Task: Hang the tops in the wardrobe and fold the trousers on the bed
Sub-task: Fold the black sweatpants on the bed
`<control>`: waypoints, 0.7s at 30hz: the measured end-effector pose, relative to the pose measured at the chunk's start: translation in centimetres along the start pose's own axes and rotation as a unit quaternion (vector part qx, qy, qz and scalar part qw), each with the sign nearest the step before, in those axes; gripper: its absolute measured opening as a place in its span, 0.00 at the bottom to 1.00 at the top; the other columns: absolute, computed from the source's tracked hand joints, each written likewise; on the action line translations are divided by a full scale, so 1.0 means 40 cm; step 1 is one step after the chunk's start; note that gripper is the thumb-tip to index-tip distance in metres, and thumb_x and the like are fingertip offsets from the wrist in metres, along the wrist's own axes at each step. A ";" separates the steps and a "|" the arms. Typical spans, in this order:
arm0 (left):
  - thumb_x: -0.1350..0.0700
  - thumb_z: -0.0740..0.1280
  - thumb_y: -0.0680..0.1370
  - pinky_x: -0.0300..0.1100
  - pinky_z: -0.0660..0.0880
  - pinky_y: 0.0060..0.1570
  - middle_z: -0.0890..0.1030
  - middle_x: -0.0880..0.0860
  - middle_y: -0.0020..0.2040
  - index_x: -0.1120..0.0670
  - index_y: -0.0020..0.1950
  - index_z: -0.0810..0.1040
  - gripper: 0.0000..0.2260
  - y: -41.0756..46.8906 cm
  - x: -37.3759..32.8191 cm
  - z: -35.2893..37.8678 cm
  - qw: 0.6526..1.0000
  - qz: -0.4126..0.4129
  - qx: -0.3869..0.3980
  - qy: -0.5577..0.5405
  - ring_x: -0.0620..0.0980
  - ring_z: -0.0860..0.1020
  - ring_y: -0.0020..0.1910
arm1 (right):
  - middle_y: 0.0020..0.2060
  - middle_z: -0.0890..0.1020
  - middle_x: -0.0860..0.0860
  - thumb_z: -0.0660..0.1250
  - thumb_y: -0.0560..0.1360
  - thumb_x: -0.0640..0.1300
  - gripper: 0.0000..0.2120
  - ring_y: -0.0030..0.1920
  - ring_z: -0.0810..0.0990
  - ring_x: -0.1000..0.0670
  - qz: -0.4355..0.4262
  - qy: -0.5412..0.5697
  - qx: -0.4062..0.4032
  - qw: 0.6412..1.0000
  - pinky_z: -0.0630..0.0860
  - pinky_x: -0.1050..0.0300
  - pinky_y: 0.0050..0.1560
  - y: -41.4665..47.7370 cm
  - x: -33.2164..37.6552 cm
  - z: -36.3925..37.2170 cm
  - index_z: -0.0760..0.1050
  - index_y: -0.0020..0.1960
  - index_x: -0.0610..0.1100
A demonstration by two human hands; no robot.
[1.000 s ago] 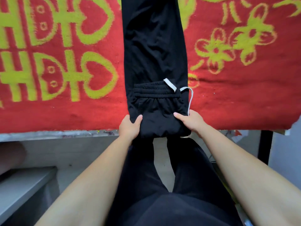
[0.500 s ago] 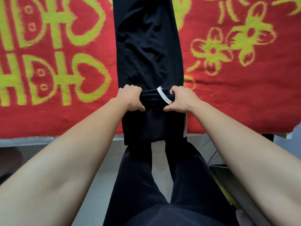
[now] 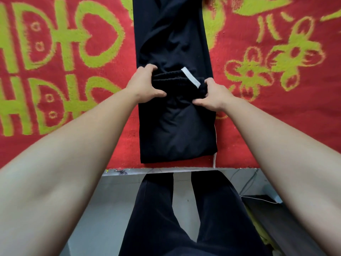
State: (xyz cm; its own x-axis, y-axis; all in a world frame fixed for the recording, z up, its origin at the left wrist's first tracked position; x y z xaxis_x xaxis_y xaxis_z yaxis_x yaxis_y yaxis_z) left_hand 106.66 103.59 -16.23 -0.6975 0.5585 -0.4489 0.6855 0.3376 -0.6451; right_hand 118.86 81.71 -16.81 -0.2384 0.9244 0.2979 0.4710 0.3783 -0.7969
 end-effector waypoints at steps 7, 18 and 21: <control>0.37 0.74 0.70 0.43 0.73 0.57 0.74 0.49 0.52 0.55 0.66 0.70 0.33 -0.103 0.042 0.078 0.937 -0.167 -0.174 -0.254 0.50 0.76 0.52 | 0.54 0.81 0.52 0.70 0.64 0.75 0.34 0.54 0.80 0.49 0.052 0.145 0.038 0.987 0.72 0.55 0.51 -0.043 -0.024 0.035 0.76 0.58 0.51; 0.28 0.59 0.74 0.52 0.72 0.59 0.80 0.57 0.58 0.60 0.60 0.74 0.36 -0.270 0.105 0.226 0.953 -0.250 -0.031 -0.169 0.60 0.76 0.59 | 0.38 0.81 0.61 0.63 0.63 0.80 0.28 0.47 0.80 0.48 0.084 0.137 -0.023 0.987 0.72 0.51 0.46 -0.169 -0.063 0.154 0.78 0.36 0.55; 0.33 0.58 0.78 0.55 0.74 0.53 0.81 0.57 0.45 0.61 0.47 0.77 0.30 -0.305 0.114 0.245 0.955 -0.233 -0.047 -0.175 0.60 0.78 0.48 | 0.35 0.80 0.61 0.61 0.69 0.76 0.23 0.43 0.78 0.49 0.055 0.130 -0.066 0.988 0.70 0.53 0.41 -0.191 -0.073 0.166 0.75 0.35 0.58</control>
State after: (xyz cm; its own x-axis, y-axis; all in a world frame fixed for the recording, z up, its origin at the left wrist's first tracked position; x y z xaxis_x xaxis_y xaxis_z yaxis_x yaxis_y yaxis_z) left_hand 93.06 94.59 -16.46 -0.9475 0.0485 -0.3160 0.2871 0.5641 -0.7742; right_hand 110.32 75.78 -15.10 0.0379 0.9355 0.3512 0.5919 0.2622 -0.7622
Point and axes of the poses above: each hand's wrist, its own y-axis towards the middle knuckle, its own z-axis out of the palm, x = y × z, the point moved 1 cm from there along y, towards the middle knuckle
